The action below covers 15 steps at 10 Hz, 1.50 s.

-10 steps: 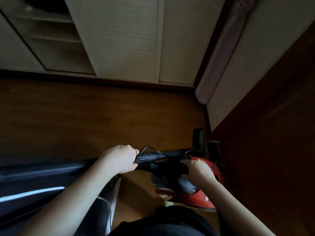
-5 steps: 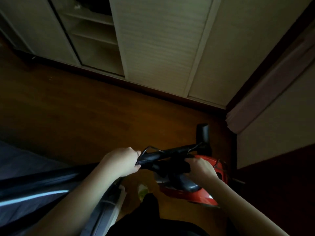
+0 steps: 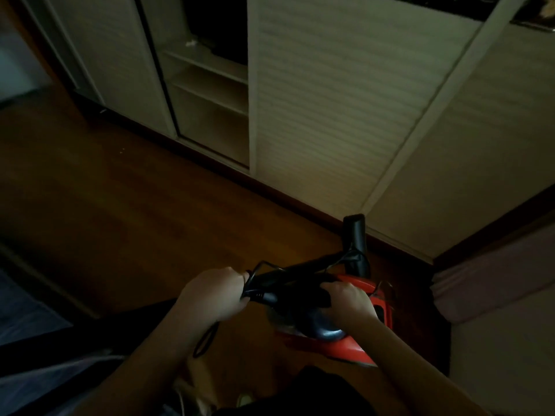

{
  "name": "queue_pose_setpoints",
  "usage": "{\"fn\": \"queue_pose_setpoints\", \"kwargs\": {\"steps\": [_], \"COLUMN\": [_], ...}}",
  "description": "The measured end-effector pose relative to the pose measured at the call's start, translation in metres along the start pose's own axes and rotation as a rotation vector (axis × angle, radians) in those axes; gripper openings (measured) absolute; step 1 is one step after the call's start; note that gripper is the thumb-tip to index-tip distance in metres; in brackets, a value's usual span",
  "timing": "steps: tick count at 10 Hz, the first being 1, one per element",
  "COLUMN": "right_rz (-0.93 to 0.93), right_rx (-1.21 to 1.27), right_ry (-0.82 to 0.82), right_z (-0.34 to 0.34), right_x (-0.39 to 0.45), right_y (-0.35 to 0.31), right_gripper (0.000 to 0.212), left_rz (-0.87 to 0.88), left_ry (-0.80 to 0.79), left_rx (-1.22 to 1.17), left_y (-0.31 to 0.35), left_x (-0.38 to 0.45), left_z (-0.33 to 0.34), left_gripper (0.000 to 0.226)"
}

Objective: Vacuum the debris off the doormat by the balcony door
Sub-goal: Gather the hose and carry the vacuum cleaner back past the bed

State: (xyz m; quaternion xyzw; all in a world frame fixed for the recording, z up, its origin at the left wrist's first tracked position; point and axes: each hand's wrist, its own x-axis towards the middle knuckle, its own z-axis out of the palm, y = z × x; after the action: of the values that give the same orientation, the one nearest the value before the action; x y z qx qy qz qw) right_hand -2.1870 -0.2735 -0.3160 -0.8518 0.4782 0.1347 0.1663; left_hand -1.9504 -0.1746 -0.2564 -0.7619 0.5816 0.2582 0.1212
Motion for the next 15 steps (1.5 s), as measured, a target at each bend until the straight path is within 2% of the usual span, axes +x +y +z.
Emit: {"fn": "queue_pose_setpoints", "kwargs": {"steps": [2, 4, 5, 6, 9, 10, 12, 15], "right_rz": [-0.093, -0.322, -0.44, -0.538, -0.737, -0.779, -0.868, -0.924], "right_rx": [-0.039, -0.086, -0.114, -0.132, -0.255, -0.276, -0.284, -0.299], "right_ry": [-0.01, -0.022, -0.027, -0.044, -0.124, -0.113, -0.095, -0.084], "right_z": [-0.035, -0.065, -0.081, -0.091, -0.085, -0.085, -0.092, -0.102], "right_x": [0.108, 0.207, 0.253, 0.286, 0.379, 0.398, 0.427, 0.504], "right_y": [-0.006, -0.018, -0.04, -0.076, -0.237, -0.297, -0.399, -0.52], "right_gripper": [0.036, 0.033, 0.023, 0.014, 0.028, 0.031, 0.024, 0.022], "left_rz": [-0.042, -0.155, -0.262, -0.351, -0.486, -0.532, -0.649, -0.727], "left_ry": [-0.068, -0.053, -0.053, -0.018, 0.048, 0.059, 0.062, 0.055], "left_rx": [-0.072, -0.105, -0.165, -0.21, -0.344, -0.361, -0.433, -0.538], "left_y": [-0.014, -0.039, -0.065, -0.098, -0.237, -0.288, -0.37, -0.492], "left_x": [0.075, 0.126, 0.136, 0.14, 0.132, 0.126, 0.125, 0.148], "left_z": [-0.039, -0.081, -0.096, -0.099, -0.092, -0.092, -0.104, -0.139], "left_gripper": [0.028, 0.032, 0.034, 0.041, 0.04, 0.04, 0.034, 0.032]}}
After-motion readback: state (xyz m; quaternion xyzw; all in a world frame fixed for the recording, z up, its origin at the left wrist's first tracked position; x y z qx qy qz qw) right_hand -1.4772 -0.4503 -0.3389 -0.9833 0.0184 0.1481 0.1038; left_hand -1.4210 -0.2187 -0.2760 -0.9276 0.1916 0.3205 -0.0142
